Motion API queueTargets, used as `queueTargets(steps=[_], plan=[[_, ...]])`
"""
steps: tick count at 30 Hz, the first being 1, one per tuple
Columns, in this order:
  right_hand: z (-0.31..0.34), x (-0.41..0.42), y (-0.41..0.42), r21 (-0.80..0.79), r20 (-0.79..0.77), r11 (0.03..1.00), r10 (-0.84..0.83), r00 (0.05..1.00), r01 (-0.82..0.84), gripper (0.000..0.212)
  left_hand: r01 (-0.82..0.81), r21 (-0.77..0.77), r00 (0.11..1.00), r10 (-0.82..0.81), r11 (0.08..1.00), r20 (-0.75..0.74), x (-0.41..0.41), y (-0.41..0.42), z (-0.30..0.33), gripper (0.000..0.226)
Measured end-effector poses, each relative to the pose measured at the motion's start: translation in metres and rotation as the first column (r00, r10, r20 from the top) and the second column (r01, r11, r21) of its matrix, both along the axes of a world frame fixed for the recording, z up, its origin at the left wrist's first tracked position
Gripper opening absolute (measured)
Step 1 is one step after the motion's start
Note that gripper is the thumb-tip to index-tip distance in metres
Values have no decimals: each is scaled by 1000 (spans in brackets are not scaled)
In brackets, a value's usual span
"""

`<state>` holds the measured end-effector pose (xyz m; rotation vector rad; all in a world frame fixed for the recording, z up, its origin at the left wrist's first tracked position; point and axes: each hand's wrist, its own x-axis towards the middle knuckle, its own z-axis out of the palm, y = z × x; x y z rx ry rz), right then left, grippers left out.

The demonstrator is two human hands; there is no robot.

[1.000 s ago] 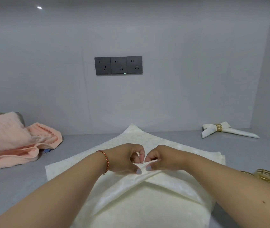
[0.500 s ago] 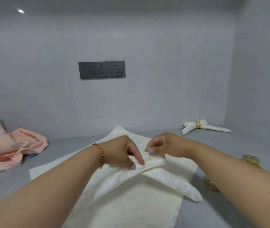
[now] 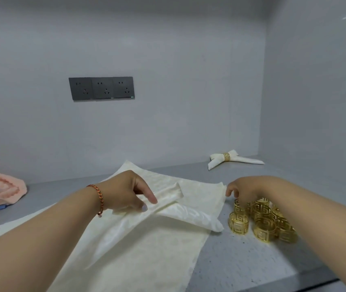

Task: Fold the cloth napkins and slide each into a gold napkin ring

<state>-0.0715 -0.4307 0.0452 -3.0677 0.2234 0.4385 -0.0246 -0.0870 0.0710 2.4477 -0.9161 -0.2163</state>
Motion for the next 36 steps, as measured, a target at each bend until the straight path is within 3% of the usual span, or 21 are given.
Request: queueTargets(steps=[4,8,11,13,14,16,17,18,19,23,36], plan=[[-10,3,4,-95,-10,995,42,999,-43,59,-43,-51,999,43,998,0,-7,4,3,30],[-19,5,1,-84,72,995,57,996,-51,47,-66,-96,998,66,993,0,-12,12,7,31],[-14,6,-2,27,198,999,27,980,-33,41,-82,-124,997,80,989,-17,-15,21,10,31],[-4,5,-1,274,344,959,-29,938,-71,31,-96,-145,995,95,985,-11,-17,28,13,31],[0,2,2,477,398,871,-93,913,-120,25,-105,-162,994,105,981,-9,-19,31,15,32],[8,-10,15,801,420,550,-234,877,-237,22,-130,-202,991,129,971,-15,-22,40,19,35],[8,-18,23,871,411,402,-277,869,-284,24,-141,-218,990,140,966,-21,-24,45,21,36],[5,-26,29,895,409,315,-295,864,-317,28,-153,-232,988,151,961,-25,-25,50,23,37],[0,-33,36,893,423,297,-290,859,-339,33,-165,-241,986,163,956,-27,-26,54,24,38],[-24,-47,59,865,447,380,-282,849,-329,49,-198,-287,980,190,937,-58,-30,72,21,38],[-38,-48,101,832,460,443,-213,862,-334,43,-188,-359,982,163,914,-99,-40,88,10,39]])
